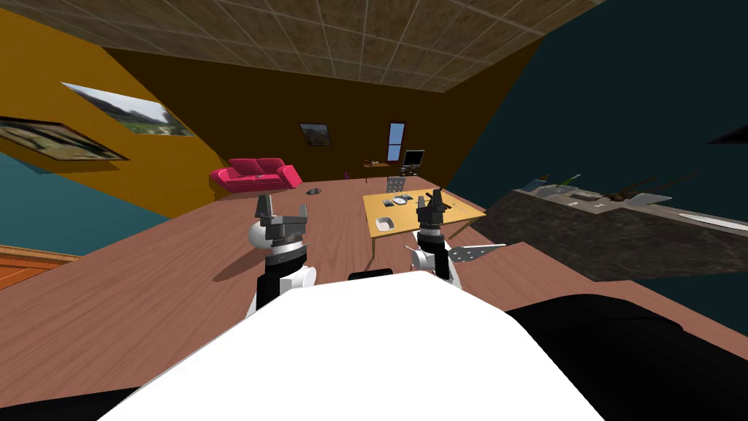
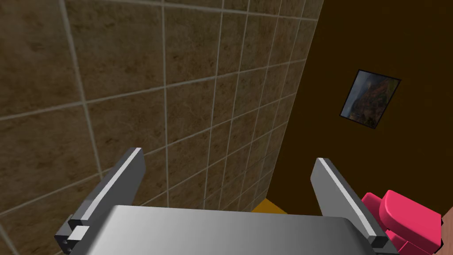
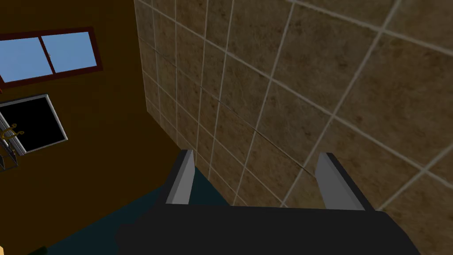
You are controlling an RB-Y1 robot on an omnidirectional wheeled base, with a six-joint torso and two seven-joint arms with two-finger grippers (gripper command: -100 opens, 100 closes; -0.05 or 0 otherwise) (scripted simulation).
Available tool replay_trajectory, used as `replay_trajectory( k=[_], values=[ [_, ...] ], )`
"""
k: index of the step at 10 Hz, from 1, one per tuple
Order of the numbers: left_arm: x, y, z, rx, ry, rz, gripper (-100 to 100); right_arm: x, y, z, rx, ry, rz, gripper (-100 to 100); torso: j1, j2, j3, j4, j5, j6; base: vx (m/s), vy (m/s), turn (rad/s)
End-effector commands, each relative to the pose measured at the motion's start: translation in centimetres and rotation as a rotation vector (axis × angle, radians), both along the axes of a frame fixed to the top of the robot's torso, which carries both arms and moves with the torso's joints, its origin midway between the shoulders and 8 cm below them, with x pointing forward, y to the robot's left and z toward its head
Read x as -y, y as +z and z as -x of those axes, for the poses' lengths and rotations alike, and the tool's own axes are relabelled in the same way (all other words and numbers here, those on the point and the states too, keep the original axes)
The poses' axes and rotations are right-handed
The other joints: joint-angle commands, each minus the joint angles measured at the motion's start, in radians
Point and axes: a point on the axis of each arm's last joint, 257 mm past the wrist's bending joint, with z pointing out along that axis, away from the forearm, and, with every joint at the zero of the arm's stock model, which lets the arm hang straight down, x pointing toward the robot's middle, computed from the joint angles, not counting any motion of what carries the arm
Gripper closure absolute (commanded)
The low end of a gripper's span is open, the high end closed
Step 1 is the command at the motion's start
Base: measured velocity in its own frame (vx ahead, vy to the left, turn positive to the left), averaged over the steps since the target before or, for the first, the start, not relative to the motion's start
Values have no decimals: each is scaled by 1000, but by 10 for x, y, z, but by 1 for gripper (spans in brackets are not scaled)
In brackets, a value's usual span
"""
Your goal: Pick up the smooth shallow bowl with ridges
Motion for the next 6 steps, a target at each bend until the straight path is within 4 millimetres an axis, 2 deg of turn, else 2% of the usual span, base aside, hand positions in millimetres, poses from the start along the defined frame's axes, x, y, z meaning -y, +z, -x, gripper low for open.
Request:
replay_trajectory(
  k=[1, 3, 6],
  values=[
    [0, 0, 0, 0, 0, 0, 0, -5, -6, -4, -26, 5, 51, -100, 0, 0, 0, 0, 0, 0, 5, 5, 48],
    [0, 0, 0, 0, 0, 0, 0, -11, -21, -10, -78, 2, 134, -100, 0, -1, 0, 0, 0, 0, 13, 13, 79],
    [0, 0, 0, 0, 0, 0, 0, -17, -56, -23, -186, -29, 281, -100, 1, -2, -1, 0, 0, 0, 25, 18, 119]
  ],
)
